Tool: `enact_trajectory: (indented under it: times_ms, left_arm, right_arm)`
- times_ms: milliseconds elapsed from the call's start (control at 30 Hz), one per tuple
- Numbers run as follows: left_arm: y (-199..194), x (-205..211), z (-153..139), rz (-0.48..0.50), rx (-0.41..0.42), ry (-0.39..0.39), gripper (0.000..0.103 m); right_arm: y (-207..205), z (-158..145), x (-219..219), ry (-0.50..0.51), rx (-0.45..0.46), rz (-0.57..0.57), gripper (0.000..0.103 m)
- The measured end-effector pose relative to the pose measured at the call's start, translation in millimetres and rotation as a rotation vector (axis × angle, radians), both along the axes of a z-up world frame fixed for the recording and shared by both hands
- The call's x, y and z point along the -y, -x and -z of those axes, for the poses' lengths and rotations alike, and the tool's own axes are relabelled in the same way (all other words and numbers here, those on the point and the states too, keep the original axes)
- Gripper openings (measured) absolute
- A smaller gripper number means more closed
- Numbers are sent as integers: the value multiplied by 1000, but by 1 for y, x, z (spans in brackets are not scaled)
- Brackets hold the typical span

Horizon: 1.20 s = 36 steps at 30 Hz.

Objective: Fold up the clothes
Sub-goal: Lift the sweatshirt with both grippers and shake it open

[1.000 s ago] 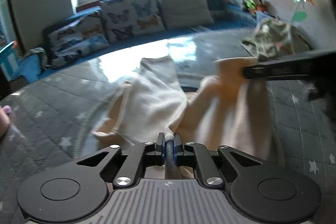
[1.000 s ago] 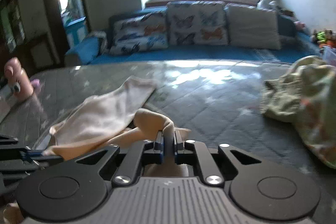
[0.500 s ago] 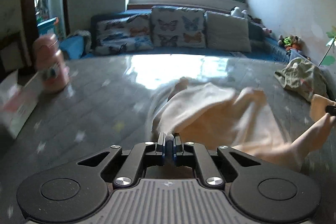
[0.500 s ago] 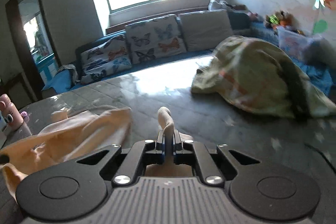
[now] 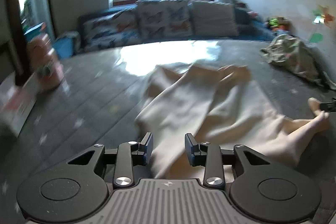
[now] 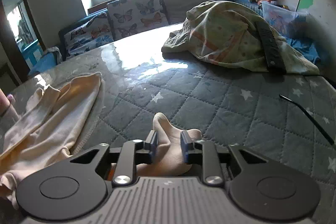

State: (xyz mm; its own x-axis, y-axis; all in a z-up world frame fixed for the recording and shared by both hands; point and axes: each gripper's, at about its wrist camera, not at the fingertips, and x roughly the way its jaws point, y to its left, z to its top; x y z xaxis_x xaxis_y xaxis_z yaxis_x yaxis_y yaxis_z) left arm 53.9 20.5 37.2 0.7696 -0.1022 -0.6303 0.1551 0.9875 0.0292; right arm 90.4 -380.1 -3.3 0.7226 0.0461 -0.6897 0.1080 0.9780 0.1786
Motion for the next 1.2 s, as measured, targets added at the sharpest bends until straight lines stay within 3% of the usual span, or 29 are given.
enact_trajectory:
  times_ms: [167,400,533,567,700,767,867,1000,1200]
  left_arm:
    - [-33,37,10,93,-15,-66,38]
    - [-77,58,45,129,-90,-151,37]
    - [-77,53,54,115,-85,-189,7]
    - [-74,51,52,105,-71,-195,6]
    - [-65,31,36,40,-6,-171,3]
    - [-59,18,26,-9,27,-146,3]
    - [-47,-9,11,-104,63,-99,3]
    - [-21,-52,2,-253,84,-38,2]
    - [10,-102,22,-400,3,27,2]
  right_arm:
    - [1,4,-3,8,-25,-8,36]
    - [2,4,-3,35,-35,-21,43]
    - [5,3,-8,83,-34,-27,46]
    - [5,3,-8,91,-34,-22,46]
    - [8,-1,-8,101,-24,-11,43]
    - [9,-2,-12,99,-20,-28,26]
    - [10,-2,-20,92,-13,-67,8]
    - [6,-7,-26,92,23,-78,5]
    - [13,-42,-29,40,193,-91,5]
